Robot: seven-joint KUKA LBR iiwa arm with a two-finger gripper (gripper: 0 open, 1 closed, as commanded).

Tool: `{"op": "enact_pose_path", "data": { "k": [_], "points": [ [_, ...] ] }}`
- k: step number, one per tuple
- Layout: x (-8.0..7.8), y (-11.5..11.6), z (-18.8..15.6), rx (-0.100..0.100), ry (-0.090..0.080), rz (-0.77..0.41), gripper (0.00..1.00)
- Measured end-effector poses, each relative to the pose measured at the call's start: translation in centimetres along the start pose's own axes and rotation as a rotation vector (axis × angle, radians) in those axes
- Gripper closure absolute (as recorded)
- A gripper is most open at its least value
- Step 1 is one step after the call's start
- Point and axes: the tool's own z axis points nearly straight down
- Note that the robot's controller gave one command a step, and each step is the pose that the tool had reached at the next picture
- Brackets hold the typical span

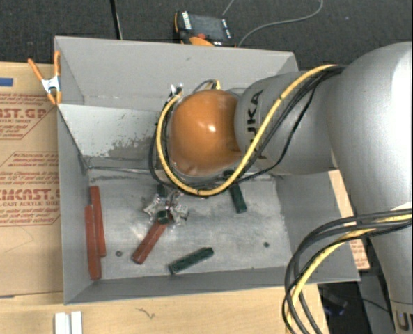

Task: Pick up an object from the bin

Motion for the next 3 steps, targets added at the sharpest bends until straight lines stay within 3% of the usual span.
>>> {"op": "enact_pose_path", "data": {
  "k": [1,2,3],
  "points": [
    [-0.1,0.1,-0.5,-0.001,0.0,0.002,1.0],
    [-0.4,0.0,-9.1,0.007,-0.004,0.003,1.0],
    [-0.5,0.0,-9.7,0.001,0.0,0.005,1.0]
  ]
}}
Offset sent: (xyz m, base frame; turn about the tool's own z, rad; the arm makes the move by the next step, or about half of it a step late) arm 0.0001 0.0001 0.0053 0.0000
